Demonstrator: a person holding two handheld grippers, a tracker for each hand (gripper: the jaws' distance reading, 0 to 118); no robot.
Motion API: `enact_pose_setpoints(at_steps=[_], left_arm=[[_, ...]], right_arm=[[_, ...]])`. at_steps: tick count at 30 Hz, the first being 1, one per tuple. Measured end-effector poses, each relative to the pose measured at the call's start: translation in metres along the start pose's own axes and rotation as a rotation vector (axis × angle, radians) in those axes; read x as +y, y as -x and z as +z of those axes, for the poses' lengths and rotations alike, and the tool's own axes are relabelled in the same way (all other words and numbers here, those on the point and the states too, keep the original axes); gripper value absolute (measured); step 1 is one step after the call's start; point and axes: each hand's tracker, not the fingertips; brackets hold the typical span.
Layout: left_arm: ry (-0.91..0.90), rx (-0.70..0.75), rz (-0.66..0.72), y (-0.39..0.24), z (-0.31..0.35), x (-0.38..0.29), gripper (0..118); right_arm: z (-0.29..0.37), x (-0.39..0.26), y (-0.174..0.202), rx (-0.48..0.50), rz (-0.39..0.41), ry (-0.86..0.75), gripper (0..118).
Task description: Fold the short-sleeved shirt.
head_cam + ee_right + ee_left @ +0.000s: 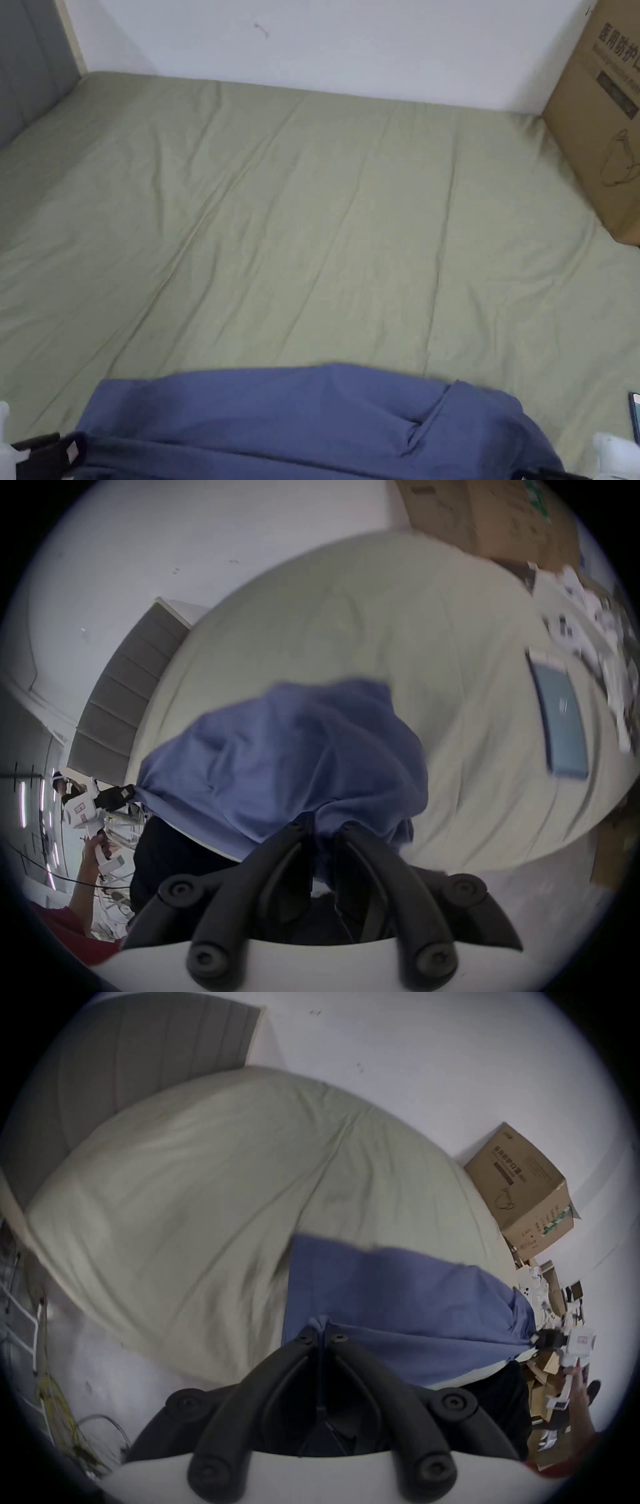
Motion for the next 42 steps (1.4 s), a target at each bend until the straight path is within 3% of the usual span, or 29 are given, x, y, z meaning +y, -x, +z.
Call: enact_pose_setpoints(at_steps=[5, 8, 13, 15, 16, 17, 18, 20, 24, 28, 29, 30, 31, 32, 34, 36, 42], left_arm=[[0.008, -0.029, 0.099, 0.015, 0.001, -0.015, 2], [-0.007, -0.002, 0.039, 0.006, 0.005, -0.009, 2], [0.048, 0.027, -0.011, 0.0, -0.012, -0.008, 6], [0.09, 0.013, 0.034, 0.004, -0.014, -0.007, 34], [0.068, -0.059, 0.099, 0.007, -0.008, -0.006, 57], [0.055, -0.115, 0.169, 0.009, 0.0, -0.003, 80], [0.022, -0.116, 0.189, 0.007, 0.011, 0.0, 80], [-0.112, -0.066, 0.115, -0.007, 0.05, 0.011, 80], [-0.359, -0.036, -0.059, -0.058, 0.129, 0.029, 79], [-0.618, -0.094, -0.192, -0.115, 0.193, 0.018, 59], [-0.654, -0.059, -0.225, -0.131, 0.202, 0.013, 53], [-0.685, -0.02, -0.253, -0.144, 0.207, 0.008, 33], [-0.72, 0.053, -0.279, -0.158, 0.211, 0.001, 9], [-0.773, 0.095, -0.3, -0.164, 0.213, -0.009, 0], [-0.753, -0.007, -0.35, -0.175, 0.219, -0.015, 0], [-0.761, 0.06, -0.368, -0.182, 0.216, -0.024, 0], [-0.696, 0.036, -0.418, -0.174, 0.205, -0.025, 0]], right_arm=[[0.0, -0.013, -0.01, 0.004, -0.013, 0.002, 10], [0.003, -0.005, -0.003, -0.027, 0.049, -0.019, 10], [-0.013, -0.008, -0.001, -0.084, 0.06, 0.039, 10], [-0.014, -0.007, 0.0, -0.113, 0.053, 0.07, 18], [-0.01, -0.006, 0.002, -0.115, 0.05, 0.069, 31], [0.001, -0.006, 0.006, -0.13, 0.048, 0.057, 55], [0.013, -0.005, 0.009, -0.164, 0.047, 0.028, 66], [0.051, -0.001, 0.023, -0.228, 0.102, -0.106, 66], [0.145, -0.006, 0.079, -0.211, 0.209, -0.566, 65], [0.202, -0.038, 0.139, -0.118, 0.372, -0.898, 62], [0.204, -0.044, 0.152, -0.163, 0.399, -0.925, 60], [0.204, -0.049, 0.162, -0.207, 0.418, -0.946, 42], [0.203, -0.055, 0.171, -0.249, 0.426, -0.964, 9], [0.202, -0.063, 0.174, -0.232, 0.405, -0.998, 1], [0.195, -0.069, 0.179, -0.198, 0.397, -0.98, 0], [0.186, -0.072, 0.18, -0.196, 0.408, -0.916, 0], [0.178, -0.071, 0.174, -0.145, 0.371, -0.855, 0]])
